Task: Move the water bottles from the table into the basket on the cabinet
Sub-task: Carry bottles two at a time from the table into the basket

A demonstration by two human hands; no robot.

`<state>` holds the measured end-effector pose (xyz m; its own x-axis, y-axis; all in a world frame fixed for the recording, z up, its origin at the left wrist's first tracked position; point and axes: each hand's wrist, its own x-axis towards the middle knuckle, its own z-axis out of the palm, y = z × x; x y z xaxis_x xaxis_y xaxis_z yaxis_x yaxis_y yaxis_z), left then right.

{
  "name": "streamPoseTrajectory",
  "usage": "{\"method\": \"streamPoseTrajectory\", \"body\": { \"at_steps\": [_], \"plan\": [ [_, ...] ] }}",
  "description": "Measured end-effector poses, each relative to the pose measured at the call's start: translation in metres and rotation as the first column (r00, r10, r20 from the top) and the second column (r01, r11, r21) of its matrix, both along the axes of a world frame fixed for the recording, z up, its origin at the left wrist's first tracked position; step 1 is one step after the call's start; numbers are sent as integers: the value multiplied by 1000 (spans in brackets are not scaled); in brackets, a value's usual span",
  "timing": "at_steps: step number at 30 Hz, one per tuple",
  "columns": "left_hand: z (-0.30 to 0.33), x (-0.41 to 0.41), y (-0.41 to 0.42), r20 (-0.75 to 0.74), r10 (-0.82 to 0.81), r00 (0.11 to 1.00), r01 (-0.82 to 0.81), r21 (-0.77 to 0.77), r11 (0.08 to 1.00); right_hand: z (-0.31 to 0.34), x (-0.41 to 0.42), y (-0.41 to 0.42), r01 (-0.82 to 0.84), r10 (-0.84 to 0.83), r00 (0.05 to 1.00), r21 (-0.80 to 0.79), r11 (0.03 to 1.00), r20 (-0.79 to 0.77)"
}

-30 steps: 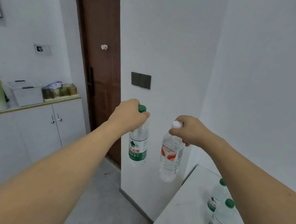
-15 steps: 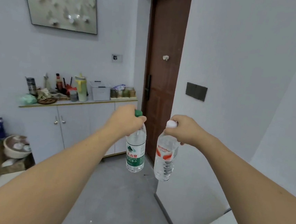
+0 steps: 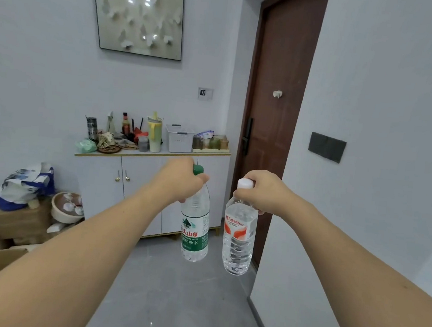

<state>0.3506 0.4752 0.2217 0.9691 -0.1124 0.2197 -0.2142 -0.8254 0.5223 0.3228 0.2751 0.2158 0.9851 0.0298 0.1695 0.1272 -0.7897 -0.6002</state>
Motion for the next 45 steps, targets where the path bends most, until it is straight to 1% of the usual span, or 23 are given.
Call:
{"method": "streamPoseTrajectory", "body": {
  "at_steps": [3, 9, 16, 22, 26, 31, 35, 38, 41, 45],
  "plan": [
    [-1, 24, 12, 2, 1, 1000, -1, 0, 1000, -1, 28, 12, 2, -2, 1000, 0, 1000, 4],
    [-2, 100, 48, 32, -24, 999, 21, 89, 996, -10, 107, 50, 20, -21, 999, 29, 999, 31],
    [-2, 206, 95, 20, -74, 997, 72, 88, 993, -5, 204, 94, 59, -61, 997, 56, 997, 38],
    [-3, 292, 116, 26, -71, 997, 70, 57, 996, -1, 291, 117, 87, -90, 995, 61, 994, 47],
    [-9, 358, 122, 29, -67, 997, 66, 40, 997, -8, 356, 122, 88, -91, 995, 76, 993, 30],
    [-13, 446, 116, 47, -57, 997, 52, 97, 994, -17, 448, 119, 46, -51, 998, 98, 994, 44],
    [-2, 518, 112, 41, -29, 999, 24, 108, 994, -9, 524, 114, 16, -20, 999, 92, 996, 38],
    [9, 569, 110, 78, -15, 997, 5, 127, 992, 1, 578, 111, 24, -31, 998, 104, 994, 61],
    [17, 617, 109, 105, -10, 994, -2, 110, 994, 8, 629, 113, 29, -38, 995, 102, 994, 89],
    [22, 684, 116, 118, -3, 993, -3, 51, 999, 9, 697, 118, 54, -64, 992, 88, 995, 106]
  ]
}}
